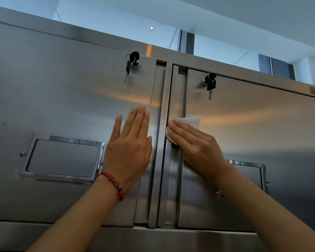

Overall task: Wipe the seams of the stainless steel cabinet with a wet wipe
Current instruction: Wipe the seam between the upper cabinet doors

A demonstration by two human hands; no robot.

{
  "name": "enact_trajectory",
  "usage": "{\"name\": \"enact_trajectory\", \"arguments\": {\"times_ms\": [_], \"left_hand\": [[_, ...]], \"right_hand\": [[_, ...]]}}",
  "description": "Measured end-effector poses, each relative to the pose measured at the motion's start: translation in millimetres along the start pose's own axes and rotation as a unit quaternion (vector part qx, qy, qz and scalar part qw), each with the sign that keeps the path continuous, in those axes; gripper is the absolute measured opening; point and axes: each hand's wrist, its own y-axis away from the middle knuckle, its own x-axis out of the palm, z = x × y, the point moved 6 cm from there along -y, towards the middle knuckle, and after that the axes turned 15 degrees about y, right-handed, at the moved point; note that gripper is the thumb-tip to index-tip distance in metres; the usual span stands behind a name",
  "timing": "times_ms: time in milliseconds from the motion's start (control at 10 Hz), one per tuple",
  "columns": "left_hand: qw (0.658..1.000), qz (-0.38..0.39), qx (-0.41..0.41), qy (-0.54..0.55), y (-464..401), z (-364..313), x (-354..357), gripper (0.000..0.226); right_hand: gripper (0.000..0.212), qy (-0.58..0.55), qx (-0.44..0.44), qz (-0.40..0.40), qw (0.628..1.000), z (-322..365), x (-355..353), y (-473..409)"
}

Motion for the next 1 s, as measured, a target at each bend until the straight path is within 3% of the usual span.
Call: {"name": "enact_trajectory", "arguments": {"times_ms": [500,600,1000], "left_hand": [[1.0,0.001,-0.002,-0.011,-0.1,-0.7,0.4,0.056],[1.0,0.0,-0.002,-0.01,0.0,-0.4,0.8,0.056],[1.0,-0.002,-0.002,-0.015,-0.3,-0.8,0.5,0.055]], "right_hand": [[0.036,-0.013,0.031,-0.006,0.999,-11.2,3.3,-12.1],[0.027,-0.015,0.047,-0.024,0.998,-11.0,2.6,-13.7],[0.032,-0.022,0.072,-0.035,0.997,-16.9,4.8,-20.5]]}}
